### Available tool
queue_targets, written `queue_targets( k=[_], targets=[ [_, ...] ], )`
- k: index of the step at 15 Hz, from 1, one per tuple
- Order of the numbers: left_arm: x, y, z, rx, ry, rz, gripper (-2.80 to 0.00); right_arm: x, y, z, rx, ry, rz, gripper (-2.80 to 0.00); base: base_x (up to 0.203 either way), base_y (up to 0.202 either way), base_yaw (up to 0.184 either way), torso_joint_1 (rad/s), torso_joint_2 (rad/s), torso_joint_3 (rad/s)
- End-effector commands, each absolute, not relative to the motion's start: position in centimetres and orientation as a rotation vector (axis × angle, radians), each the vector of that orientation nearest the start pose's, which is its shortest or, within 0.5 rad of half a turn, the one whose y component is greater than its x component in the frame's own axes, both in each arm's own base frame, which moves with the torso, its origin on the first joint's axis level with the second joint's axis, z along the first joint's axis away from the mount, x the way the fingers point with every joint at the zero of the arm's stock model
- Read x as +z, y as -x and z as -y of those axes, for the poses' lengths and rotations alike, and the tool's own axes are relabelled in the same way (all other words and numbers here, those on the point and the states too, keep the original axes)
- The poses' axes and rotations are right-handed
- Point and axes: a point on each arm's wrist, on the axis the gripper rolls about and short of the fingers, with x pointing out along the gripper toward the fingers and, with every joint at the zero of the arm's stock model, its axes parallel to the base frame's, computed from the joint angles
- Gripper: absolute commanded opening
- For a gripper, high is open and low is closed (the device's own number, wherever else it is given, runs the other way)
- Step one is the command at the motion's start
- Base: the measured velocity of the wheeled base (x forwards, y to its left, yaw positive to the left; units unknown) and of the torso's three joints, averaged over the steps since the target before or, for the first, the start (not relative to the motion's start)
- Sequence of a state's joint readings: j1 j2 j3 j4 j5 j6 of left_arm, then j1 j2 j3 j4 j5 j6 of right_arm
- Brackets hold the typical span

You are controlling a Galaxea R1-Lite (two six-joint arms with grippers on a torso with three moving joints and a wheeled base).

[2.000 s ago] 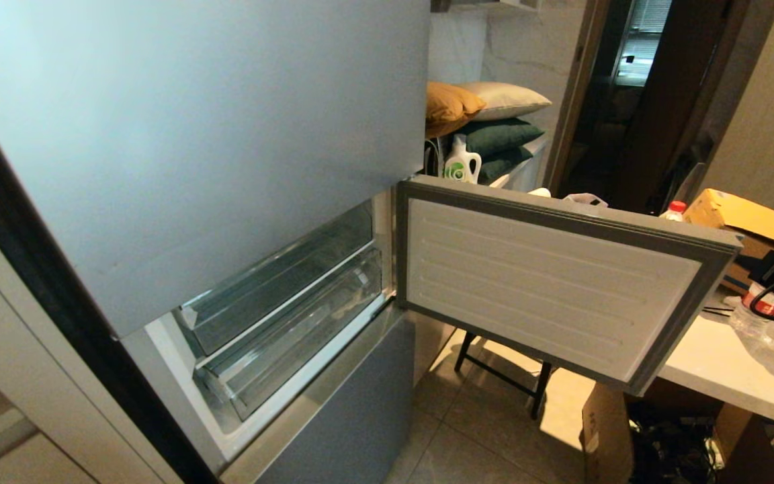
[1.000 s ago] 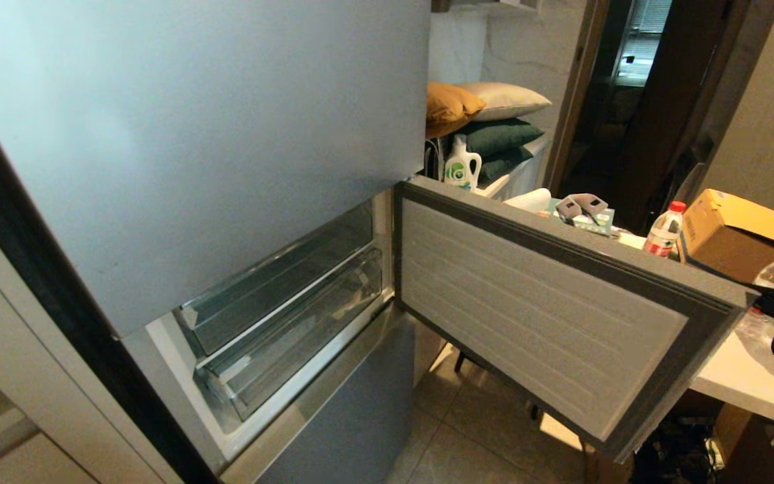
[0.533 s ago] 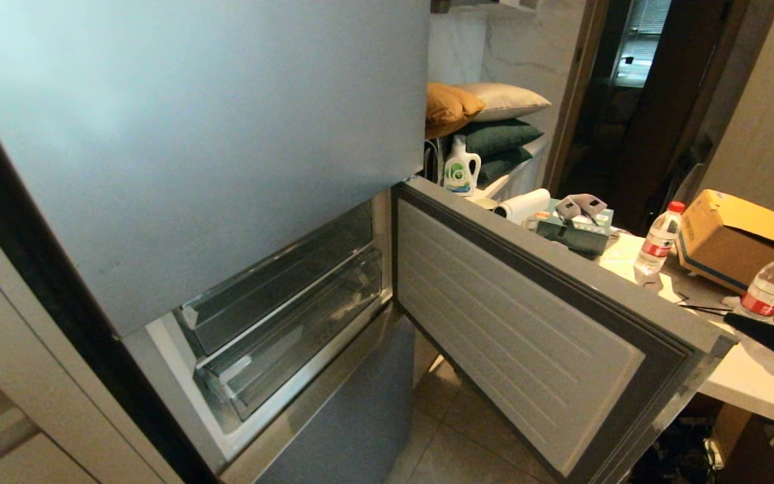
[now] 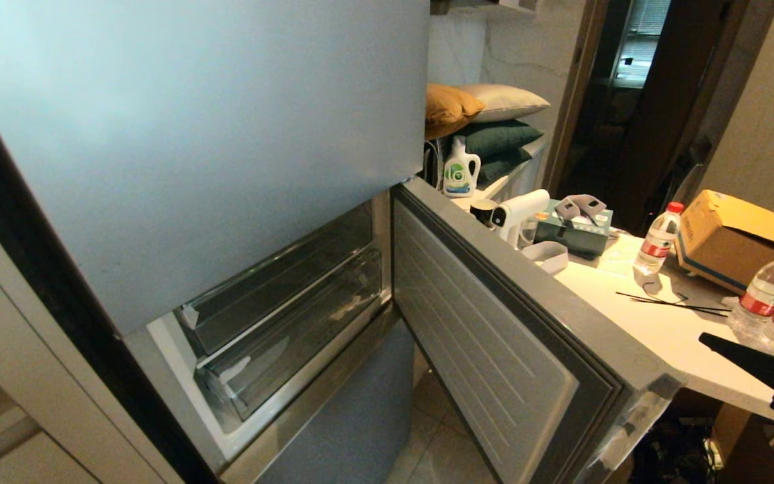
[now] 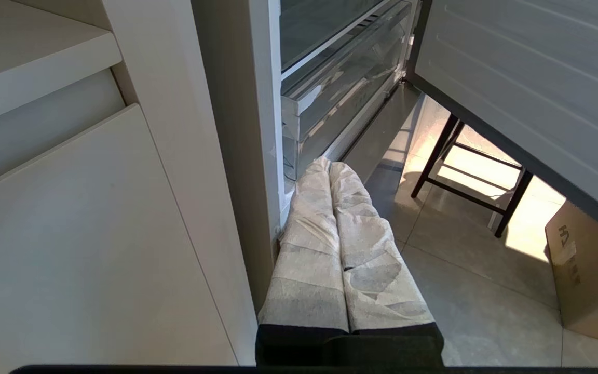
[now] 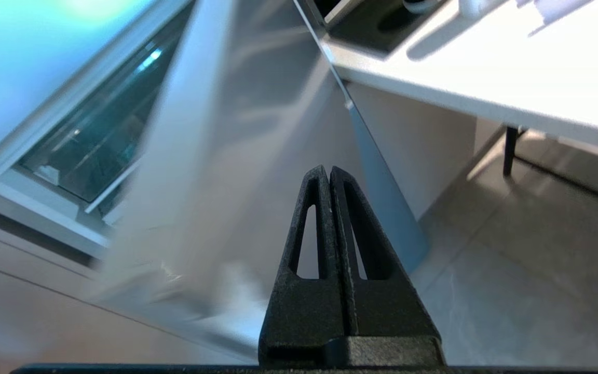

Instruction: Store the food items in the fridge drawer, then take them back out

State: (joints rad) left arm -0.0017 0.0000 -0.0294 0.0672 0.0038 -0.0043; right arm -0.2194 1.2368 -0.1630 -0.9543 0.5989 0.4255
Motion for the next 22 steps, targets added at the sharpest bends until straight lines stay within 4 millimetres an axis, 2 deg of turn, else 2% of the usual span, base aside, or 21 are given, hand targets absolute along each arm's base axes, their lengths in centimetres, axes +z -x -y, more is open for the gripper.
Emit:
queue_targets(
  k=[1,5,10,13,16,19,22],
  targets=[
    [7.7,2.5,0.0,0.003,0.004,-0.038,-2.80,14.5,-16.3,1.9,0.372,-0.496,-0.258,-2.80,0.000,0.000,0.000,0.000,0.00,0.000],
    [7.7,2.5,0.0,0.003,0.004,-0.038,-2.80,14.2,-19.7,-0.4,0.519,-0.544,-0.356,-2.80,0.000,0.000,0.000,0.000,0.00,0.000],
    [7.7,2.5,0.0,0.003,0.004,-0.038,-2.80,12.3,-24.0,-3.3,0.616,-0.560,-0.482,-2.80,0.000,0.000,0.000,0.000,0.00,0.000],
    [7.7,2.5,0.0,0.003,0.004,-0.037,-2.80,11.4,-25.6,-6.5,0.721,-0.536,-0.539,-2.80,0.000,0.000,0.000,0.000,0.00,0.000],
    [7.7,2.5,0.0,0.003,0.004,-0.038,-2.80,11.7,-27.0,-9.3,0.799,-0.508,-0.532,-2.80,0.000,0.000,0.000,0.000,0.00,0.000],
    [7.7,2.5,0.0,0.003,0.004,-0.038,-2.80,11.4,-28.7,-11.8,0.805,-0.485,-0.522,-2.80,0.000,0.000,0.000,0.000,0.00,0.000],
    [7.7,2.5,0.0,0.003,0.004,-0.038,-2.80,10.6,-30.4,-15.5,0.775,-0.446,-0.500,-2.80,0.000,0.000,0.000,0.000,0.00,0.000]
  ],
)
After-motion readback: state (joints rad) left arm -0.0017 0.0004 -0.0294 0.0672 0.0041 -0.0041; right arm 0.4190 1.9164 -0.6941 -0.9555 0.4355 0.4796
